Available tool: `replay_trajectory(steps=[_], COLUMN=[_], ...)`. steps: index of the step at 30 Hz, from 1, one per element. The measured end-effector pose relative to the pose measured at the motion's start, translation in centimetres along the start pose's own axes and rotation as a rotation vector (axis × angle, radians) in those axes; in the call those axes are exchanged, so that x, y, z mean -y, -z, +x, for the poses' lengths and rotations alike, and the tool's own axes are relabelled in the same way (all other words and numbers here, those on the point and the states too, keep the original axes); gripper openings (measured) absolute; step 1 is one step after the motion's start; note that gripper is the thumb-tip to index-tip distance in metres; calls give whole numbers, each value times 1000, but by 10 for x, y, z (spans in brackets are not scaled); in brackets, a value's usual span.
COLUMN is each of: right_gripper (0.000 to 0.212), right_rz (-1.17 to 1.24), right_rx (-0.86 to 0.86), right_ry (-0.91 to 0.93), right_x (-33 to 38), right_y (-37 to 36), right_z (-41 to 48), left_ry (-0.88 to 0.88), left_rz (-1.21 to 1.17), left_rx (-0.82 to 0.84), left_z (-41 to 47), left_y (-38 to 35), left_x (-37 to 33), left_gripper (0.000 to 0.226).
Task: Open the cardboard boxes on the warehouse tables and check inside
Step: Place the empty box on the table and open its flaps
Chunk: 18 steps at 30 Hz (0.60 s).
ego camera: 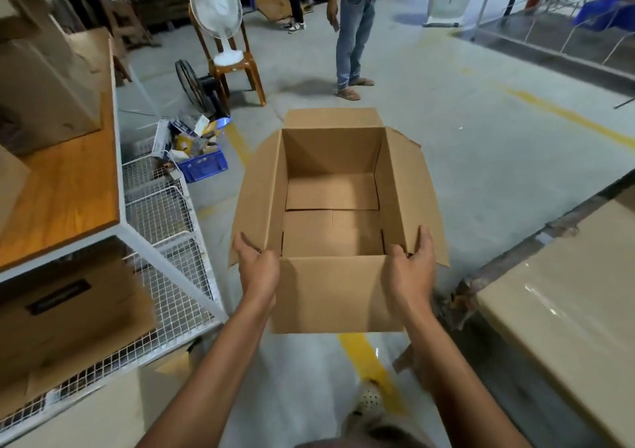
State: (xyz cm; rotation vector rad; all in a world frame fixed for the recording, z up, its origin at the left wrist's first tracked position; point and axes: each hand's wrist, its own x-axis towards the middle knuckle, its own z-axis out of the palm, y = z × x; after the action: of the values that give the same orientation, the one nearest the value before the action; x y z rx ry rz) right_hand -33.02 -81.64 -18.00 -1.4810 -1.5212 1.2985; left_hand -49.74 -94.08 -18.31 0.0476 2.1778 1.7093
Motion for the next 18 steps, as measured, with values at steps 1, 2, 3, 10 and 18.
replay_trajectory(steps=[1,2,3,10,18], right_gripper=[69,69,69,70,67], right_rz=[18,32,40,60,138], right_rx=[-15,-32,-49,-140,-275], right_ry=[-1,2,4,-6,47], right_x=[6,13,20,67,130], right_y=[-4,-7,-10,-26,-65], right_z=[15,31,47,145,270], left_ry=[-10,-19,-29,-73,-141], left_rz=[1,1,-2,-45,-34], left_rx=[3,4,3,27,176], left_z=[11,22,32,111,232], left_y=[-14,-28,-42,-126,-238], left_x=[-11,-22,-31,-80,-153], left_gripper=[79,76,75,74,73])
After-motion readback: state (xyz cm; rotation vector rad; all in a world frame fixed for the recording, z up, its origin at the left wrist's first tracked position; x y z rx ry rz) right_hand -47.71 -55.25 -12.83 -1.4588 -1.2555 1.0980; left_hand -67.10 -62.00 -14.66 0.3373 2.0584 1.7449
